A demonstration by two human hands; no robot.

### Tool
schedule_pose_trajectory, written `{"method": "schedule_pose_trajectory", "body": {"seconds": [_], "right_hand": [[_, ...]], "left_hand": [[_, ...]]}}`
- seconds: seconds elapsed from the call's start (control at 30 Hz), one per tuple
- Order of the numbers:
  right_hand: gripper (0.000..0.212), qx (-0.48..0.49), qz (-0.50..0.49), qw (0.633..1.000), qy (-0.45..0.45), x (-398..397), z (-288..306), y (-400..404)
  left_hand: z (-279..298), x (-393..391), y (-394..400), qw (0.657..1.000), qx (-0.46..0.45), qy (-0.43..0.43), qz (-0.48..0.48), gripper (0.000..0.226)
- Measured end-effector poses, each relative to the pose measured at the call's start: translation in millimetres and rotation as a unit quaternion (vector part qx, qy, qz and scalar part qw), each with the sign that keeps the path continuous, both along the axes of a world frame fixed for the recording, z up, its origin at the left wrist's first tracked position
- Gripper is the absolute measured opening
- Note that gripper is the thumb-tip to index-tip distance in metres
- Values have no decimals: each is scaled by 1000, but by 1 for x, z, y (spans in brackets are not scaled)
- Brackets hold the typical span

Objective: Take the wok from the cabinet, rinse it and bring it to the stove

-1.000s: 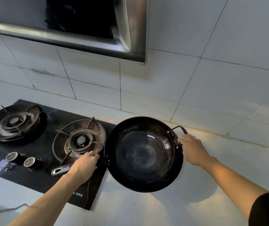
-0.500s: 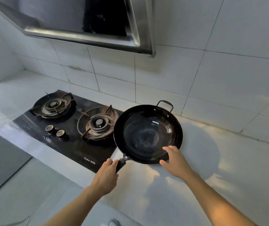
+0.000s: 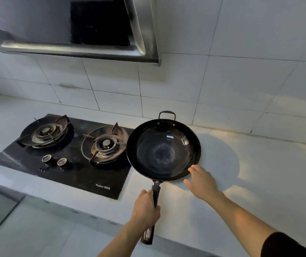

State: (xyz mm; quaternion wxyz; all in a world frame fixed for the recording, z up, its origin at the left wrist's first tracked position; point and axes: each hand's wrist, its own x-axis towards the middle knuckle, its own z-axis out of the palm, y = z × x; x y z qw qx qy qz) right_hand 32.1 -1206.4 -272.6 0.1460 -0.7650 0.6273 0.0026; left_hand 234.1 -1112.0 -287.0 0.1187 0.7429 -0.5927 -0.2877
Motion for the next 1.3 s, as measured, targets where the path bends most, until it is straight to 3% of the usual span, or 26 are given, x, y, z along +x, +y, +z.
{"method": "schedule_pose_trajectory", "body": {"seconds": [0.27,0.43,0.8,1.3], "right_hand": [[63,28,-31,999,8,12,-5,24],[61,3,-33,999,2,27,-12,37],[42,-9,-57,998,24,23,-4,47],[55,-1,-62,998,2,18,0,62]], "left_hand": [[-9,9,9,999,-14,33,-30,32],[-7,19,4,994,-50,83,-48,53],[-3,6,-1,997,-23,34,-58,39],[2,8,2,996,-18,29,-84,46]]}}
